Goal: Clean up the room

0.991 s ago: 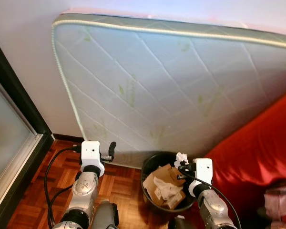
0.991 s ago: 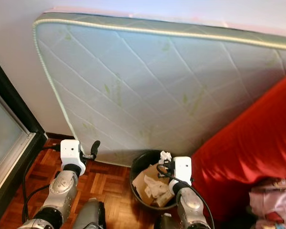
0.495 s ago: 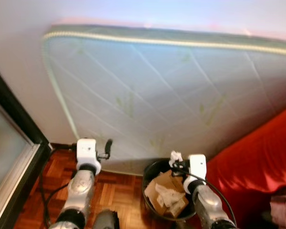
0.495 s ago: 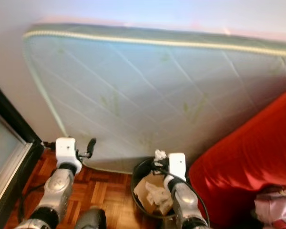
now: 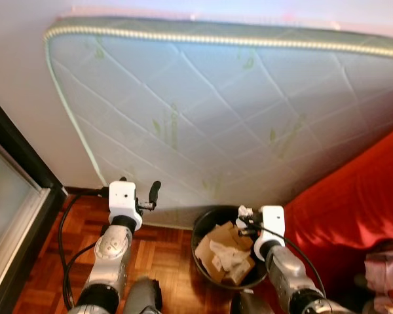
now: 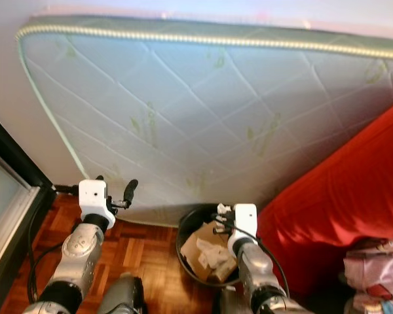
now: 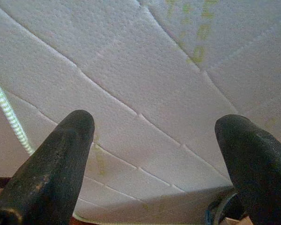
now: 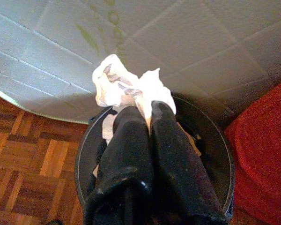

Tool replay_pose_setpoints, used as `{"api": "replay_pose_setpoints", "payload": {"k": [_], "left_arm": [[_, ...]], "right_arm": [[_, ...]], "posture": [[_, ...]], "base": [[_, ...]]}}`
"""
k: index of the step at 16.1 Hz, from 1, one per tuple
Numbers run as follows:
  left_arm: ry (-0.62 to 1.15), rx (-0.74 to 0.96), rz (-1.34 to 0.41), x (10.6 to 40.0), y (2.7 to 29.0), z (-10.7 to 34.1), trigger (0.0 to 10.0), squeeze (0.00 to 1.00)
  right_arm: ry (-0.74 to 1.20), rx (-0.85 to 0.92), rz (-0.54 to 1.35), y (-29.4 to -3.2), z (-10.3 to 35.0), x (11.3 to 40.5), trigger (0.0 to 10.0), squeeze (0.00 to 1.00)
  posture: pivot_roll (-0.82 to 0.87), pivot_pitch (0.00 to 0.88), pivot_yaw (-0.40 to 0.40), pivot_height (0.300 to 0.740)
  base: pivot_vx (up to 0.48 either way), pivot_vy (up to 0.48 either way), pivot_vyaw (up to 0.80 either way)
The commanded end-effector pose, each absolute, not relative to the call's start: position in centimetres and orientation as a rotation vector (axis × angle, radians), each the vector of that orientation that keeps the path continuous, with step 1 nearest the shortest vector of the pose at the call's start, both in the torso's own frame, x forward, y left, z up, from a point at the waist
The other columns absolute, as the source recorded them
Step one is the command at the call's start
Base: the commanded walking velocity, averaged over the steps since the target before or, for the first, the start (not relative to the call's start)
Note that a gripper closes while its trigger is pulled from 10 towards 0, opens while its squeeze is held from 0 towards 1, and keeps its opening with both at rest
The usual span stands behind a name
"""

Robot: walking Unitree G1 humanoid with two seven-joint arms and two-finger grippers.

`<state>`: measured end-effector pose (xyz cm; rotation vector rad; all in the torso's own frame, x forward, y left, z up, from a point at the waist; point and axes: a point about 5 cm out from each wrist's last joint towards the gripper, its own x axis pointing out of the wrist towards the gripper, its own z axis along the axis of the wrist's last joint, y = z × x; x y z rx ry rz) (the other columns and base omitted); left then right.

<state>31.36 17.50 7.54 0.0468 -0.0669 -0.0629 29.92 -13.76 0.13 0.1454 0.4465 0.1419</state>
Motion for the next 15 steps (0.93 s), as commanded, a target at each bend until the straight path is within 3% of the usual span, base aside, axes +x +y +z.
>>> {"api": "replay_pose_setpoints", "payload": {"k": [1, 15], "left_arm": [[-0.057, 0.035, -0.068, 31.0, 17.4, 7.4, 10.0, 0.00], [-0.114, 0.038, -0.058, 29.8, 17.3, 9.7, 10.0, 0.00]], "right_arm": [[0.462, 0.135, 0.126, -14.1, 0.1, 30.0, 10.0, 0.00], [0.332, 0.147, 0.064, -15.2, 3.8, 33.3, 10.0, 0.00]], "posture": [[0.10, 0.225, -0.068, 0.647], [0.14, 0.295, -0.090, 0.647]], "base": [[0.000, 0.000, 0.00], [0.000, 0.000, 0.00]]}}
